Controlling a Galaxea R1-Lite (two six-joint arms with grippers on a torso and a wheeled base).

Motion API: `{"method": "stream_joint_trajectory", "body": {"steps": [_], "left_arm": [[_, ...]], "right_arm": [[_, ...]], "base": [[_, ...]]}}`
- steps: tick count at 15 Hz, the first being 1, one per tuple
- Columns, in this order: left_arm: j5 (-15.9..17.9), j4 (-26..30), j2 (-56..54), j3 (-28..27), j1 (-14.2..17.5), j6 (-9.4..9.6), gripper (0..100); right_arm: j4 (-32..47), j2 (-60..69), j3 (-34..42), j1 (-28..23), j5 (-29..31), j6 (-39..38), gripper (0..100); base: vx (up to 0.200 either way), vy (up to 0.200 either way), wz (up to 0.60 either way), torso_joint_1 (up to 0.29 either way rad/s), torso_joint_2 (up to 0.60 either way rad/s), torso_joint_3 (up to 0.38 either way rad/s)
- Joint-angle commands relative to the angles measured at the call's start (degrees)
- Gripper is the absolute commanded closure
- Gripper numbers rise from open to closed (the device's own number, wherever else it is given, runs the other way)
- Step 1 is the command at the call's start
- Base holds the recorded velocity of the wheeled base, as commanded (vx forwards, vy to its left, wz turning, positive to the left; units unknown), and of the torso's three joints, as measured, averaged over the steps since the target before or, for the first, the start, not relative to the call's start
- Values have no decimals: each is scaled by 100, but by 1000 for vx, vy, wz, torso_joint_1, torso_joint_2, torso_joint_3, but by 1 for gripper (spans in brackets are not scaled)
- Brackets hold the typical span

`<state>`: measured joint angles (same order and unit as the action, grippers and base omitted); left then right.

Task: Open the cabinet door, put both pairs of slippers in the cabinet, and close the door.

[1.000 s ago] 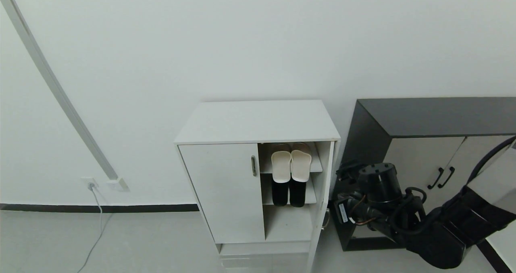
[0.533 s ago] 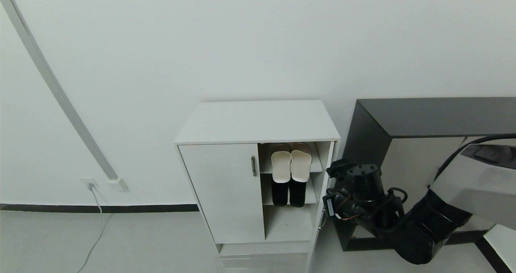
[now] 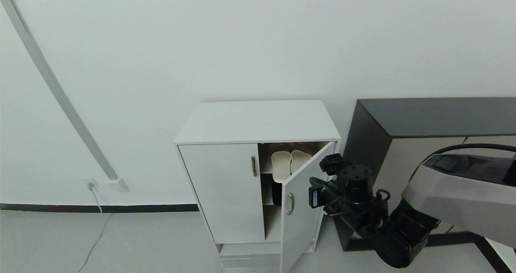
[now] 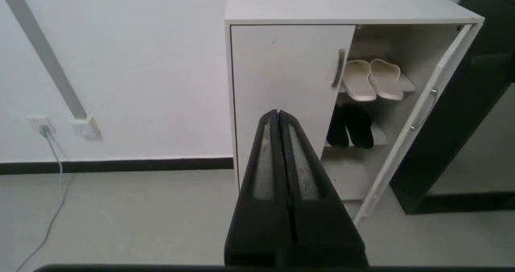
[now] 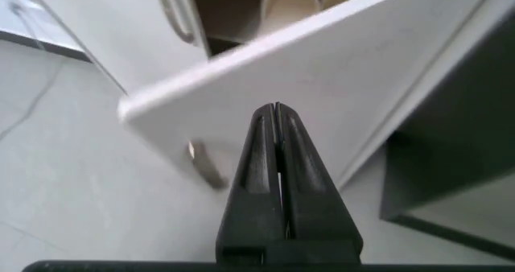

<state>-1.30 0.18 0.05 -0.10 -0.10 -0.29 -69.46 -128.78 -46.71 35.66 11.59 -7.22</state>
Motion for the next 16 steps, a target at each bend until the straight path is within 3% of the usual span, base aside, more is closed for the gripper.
{"method": "stream_joint_trajectory", "body": {"steps": [1, 3, 8, 12, 16], "left_arm": [[-1, -1, 4, 1, 1, -6, 100], [-1, -1, 4, 1, 1, 3, 100], [-1, -1, 4, 1, 1, 12, 100], [-1, -1, 4, 1, 1, 3, 100], [-1, -1, 4, 1, 1, 3, 100]], "right_arm": [[-437, 310, 708, 29, -439, 19, 100], [-999, 503, 1534, 20, -975, 19, 100], [-2054, 380, 2738, 82, -1027, 115, 100], [-2054, 55, 2650, 266, -1019, 115, 100], [-2054, -226, 2052, 249, -1019, 106, 100]], "base": [[0, 0, 0, 0, 0, 0], [0, 0, 0, 0, 0, 0], [160, 0, 0, -3, -3, 4], [200, 0, 0, 8, 5, -1], [0, 0, 0, 0, 0, 0]]}}
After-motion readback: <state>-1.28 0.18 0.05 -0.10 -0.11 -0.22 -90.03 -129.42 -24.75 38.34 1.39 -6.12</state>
